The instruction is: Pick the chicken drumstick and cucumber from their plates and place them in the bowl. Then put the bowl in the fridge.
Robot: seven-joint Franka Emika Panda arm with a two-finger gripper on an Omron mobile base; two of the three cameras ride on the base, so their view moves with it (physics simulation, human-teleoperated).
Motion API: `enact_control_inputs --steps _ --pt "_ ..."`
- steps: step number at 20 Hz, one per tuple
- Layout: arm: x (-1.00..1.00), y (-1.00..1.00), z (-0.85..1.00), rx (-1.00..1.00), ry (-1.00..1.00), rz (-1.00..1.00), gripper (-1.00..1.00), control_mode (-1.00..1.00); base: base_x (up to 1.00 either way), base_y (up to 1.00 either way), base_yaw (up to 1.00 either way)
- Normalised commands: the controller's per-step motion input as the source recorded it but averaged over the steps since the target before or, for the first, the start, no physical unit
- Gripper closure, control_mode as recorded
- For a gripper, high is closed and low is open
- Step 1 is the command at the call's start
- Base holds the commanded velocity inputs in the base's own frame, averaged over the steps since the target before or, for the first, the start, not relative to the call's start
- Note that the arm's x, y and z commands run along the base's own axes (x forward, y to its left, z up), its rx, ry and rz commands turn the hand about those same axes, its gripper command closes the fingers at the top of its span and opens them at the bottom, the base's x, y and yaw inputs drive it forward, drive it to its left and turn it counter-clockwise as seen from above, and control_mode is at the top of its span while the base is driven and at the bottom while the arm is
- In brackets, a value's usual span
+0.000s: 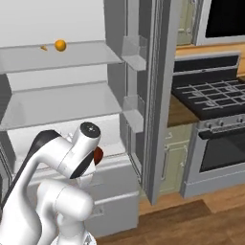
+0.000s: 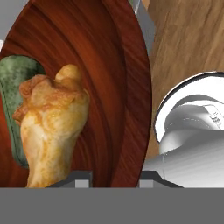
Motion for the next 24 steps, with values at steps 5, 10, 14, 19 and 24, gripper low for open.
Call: enact_control_inputs --steps 5,10,14,19,24 --pt "0.0 0.0 0.0 0.0 0.0 0.0 1.0 1.0 0.0 0.0 0.49" --pt "0.0 0.0 0.0 0.0 0.0 0.0 1.0 1.0 0.0 -0.2 0.47" --pt "0.0 0.0 0.0 0.0 0.0 0.0 1.0 1.0 0.03 -0.2 0.46" --pt "0.0 0.0 0.0 0.0 0.0 0.0 1.0 1.0 0.04 -0.45 0.3" --pt "0.0 0.0 0.0 0.0 0.0 0.0 1.0 1.0 0.0 -0.59 0.09"
